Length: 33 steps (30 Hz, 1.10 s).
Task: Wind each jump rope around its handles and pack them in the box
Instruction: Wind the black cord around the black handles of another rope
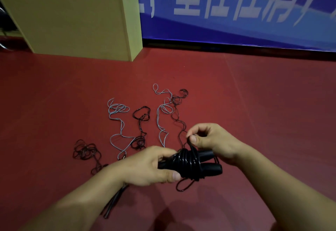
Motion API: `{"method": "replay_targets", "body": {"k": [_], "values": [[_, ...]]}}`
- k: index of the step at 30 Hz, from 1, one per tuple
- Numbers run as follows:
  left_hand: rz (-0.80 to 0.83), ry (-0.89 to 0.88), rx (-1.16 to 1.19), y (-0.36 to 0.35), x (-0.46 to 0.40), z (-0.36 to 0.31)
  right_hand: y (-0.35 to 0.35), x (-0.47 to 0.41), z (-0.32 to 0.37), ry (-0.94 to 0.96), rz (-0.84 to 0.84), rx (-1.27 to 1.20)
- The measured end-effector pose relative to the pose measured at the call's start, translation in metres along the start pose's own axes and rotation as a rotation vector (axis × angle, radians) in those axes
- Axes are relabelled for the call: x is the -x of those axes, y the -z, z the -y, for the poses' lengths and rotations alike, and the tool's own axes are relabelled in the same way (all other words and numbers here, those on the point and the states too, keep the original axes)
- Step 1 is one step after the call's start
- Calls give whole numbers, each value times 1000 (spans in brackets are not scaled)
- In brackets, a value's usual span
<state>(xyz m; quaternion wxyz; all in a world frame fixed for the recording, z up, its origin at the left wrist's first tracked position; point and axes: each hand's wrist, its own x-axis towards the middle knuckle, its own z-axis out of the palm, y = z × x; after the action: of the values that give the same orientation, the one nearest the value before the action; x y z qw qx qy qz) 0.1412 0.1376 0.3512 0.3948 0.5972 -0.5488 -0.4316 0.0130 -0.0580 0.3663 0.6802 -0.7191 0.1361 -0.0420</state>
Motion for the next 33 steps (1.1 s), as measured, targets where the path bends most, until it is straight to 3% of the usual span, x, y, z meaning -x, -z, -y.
{"method": "replay_targets", "body": {"k": [4, 7, 12, 14, 17, 20, 26, 29, 33], "values": [[-7, -58, 79, -3, 2, -6, -8, -1, 4, -36, 48, -194], [-80, -51, 194, -4, 0, -10, -11, -4, 1, -23, 28, -132], [-413, -31, 306, -3, -8, -9, -23, -11, -8, -59, -62, 34], [-561, 11, 316, -2, -12, -7, -30, -11, -8, -98, -23, 75], [-706, 73, 172, 2, -15, 0, -40, -8, -9, -151, 71, 192], [-757, 106, 10, 5, -15, 6, -47, -5, -8, -138, 119, 407], [-860, 218, -426, 12, -13, 17, -53, -2, -3, -123, 156, 526], [-826, 329, -575, 14, -12, 21, -54, 0, -3, -138, 177, 607], [-644, 450, -734, 20, -12, 25, -53, 0, -6, -56, 142, 811]]}}
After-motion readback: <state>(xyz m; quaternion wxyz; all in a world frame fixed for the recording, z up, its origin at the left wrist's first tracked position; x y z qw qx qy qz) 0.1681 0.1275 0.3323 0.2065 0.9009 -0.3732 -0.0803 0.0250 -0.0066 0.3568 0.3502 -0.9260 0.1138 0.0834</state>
